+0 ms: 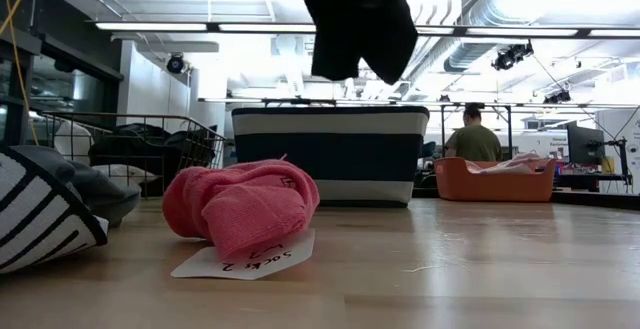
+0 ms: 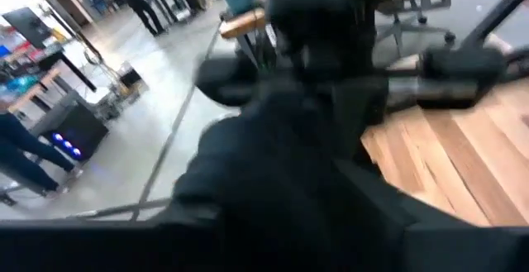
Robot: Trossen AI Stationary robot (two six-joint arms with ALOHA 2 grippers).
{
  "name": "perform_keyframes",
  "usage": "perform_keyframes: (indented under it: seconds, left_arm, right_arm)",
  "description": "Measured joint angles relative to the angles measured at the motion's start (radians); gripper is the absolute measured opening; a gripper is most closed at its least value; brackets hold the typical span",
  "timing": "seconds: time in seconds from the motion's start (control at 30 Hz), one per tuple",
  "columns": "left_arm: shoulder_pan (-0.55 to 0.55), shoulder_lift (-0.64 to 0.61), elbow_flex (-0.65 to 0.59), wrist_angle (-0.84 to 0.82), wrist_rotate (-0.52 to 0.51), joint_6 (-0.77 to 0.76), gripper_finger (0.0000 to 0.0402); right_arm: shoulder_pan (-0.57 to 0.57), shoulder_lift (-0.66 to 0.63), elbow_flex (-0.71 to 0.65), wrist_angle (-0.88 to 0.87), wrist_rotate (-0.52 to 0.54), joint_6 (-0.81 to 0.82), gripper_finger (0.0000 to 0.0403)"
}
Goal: Pick & Place Cloths
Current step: Put the black underwear into the wire basket
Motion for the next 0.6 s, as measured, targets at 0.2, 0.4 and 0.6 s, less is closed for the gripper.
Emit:
perform_keyframes:
  seconds: [0.2,0.4,0.6]
  left_arm:
    - [0.0,-0.088,0.001,-0.056,-0.017,0.001,0.0279]
    - [0.0,-0.178,0.001,-0.193,-0.134,-0.051,0.0329]
    - [0.0,-0.198,0.0,-0.259,-0.144,-0.117,0.0322]
  right_arm:
    - [-0.005,0.0,0.0,-0.052,0.055,0.035,0.0007]
    - [-0.01,-0.014,0.0,-0.007,0.049,0.016,0.0006]
    - [-0.013,-0.021,0.0,0.08,0.035,-0.043,0.0005]
